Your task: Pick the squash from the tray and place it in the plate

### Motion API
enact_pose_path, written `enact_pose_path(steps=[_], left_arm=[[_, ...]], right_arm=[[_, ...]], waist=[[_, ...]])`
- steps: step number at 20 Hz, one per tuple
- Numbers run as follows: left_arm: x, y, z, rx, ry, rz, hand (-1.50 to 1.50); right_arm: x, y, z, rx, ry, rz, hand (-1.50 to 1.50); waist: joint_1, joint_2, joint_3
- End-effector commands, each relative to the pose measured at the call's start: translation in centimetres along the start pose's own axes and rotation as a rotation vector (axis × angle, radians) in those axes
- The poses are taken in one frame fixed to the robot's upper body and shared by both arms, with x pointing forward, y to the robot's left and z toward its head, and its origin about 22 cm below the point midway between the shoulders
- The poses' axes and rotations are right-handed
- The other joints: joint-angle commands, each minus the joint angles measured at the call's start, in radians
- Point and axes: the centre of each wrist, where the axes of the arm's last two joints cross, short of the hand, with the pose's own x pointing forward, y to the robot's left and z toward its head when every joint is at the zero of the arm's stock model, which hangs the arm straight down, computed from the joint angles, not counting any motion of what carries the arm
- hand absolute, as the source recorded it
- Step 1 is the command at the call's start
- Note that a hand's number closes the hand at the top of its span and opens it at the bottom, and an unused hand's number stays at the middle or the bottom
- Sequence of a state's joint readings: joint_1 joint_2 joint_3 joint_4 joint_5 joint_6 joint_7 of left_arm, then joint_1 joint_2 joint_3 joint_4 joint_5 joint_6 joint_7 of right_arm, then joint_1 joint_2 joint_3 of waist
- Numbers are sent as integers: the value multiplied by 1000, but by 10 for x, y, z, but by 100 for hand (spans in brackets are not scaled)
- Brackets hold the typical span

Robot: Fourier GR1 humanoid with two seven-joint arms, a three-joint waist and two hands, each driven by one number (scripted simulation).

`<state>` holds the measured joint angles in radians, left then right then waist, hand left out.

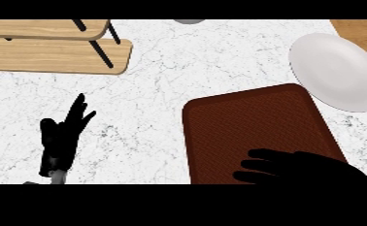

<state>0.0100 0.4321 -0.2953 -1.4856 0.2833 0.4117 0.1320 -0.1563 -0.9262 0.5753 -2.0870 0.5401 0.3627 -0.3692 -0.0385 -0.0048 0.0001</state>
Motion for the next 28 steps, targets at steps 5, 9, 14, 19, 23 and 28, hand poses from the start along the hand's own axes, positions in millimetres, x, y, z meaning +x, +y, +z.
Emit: enact_pose_path(steps=[5, 9, 14, 19, 23, 28], left_arm=[[14, -20, -6, -14, -19, 1, 0], [23, -24, -10, -36, -11, -7, 0], [10, -18, -14, -31, -6, 3, 0], [7, -26, -4, -28, -8, -6, 0], [14, -17, -4, -48, -12, -12, 0], [17, -32, -14, -44, -24, 3, 0]], right_arm=[[30, 15, -4, 298, 195, 124, -150], [28, 16, -14, 369, 233, 136, -150], [35, 21, -27, 367, 267, 145, -150], [42, 42, -34, 395, 260, 167, -150], [11, 40, -28, 410, 259, 160, -150], [8, 59, -33, 420, 264, 137, -150]], waist=[[35, 3, -1], [40, 4, 0], [39, 5, 0], [39, 4, 0], [42, 4, 0], [40, 5, 0]])
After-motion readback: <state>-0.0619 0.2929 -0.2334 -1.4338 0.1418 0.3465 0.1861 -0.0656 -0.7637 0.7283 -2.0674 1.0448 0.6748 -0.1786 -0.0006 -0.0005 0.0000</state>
